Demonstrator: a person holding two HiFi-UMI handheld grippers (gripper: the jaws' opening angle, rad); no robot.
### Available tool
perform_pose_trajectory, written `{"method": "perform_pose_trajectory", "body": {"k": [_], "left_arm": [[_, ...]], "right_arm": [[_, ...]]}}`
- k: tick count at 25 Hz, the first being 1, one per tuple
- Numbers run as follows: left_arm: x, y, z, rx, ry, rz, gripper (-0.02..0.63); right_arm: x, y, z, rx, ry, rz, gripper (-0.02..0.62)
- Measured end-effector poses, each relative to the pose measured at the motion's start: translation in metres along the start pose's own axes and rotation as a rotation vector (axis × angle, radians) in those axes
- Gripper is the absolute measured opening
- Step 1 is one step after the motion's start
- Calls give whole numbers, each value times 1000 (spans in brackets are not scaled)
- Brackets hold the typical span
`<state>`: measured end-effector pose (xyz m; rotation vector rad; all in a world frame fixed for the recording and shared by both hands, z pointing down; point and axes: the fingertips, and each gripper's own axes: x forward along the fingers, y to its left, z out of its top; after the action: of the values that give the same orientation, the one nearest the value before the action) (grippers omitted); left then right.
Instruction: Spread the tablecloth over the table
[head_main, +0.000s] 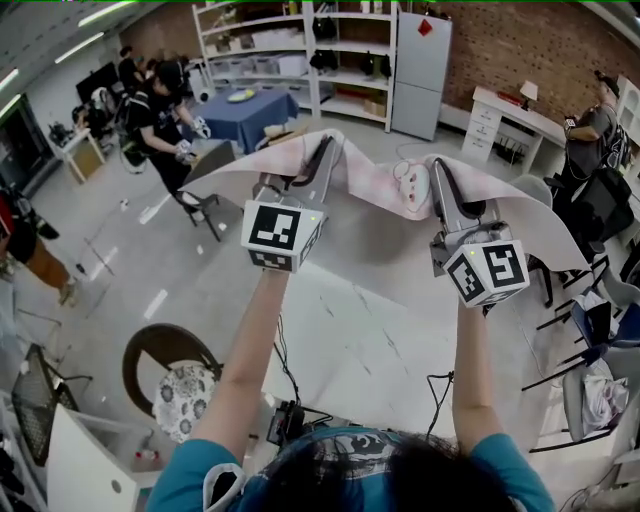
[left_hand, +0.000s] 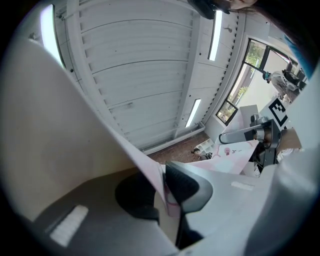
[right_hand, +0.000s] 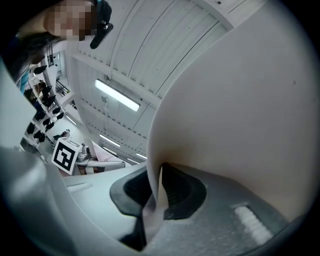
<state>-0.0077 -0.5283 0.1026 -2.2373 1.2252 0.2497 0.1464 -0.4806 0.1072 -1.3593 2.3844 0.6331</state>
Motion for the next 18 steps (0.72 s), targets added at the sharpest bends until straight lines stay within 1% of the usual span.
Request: {"method": "perform_pose_trajectory", "body": {"k": [3, 8, 12, 14, 16, 18], "left_arm": [[31, 0, -29, 25, 22, -12, 63], [69, -15, -85, 98, 33, -48, 64], [85, -26, -126, 100, 28, -97, 63], [93, -32, -137, 117, 9, -123, 63], [107, -39, -144, 161, -3, -152, 63], [127, -50, -153, 186, -12, -193, 61]], "right_arm": [[15, -29, -26, -34, 23, -24, 32], [23, -67, -86, -60, 84, -66, 34], [20, -81, -125, -58, 150, -122, 35], [17, -88, -137, -57, 165, -155, 35], [15, -100, -146, -55, 173, -186, 35], [11, -113, -154, -62, 186, -217, 35]]}}
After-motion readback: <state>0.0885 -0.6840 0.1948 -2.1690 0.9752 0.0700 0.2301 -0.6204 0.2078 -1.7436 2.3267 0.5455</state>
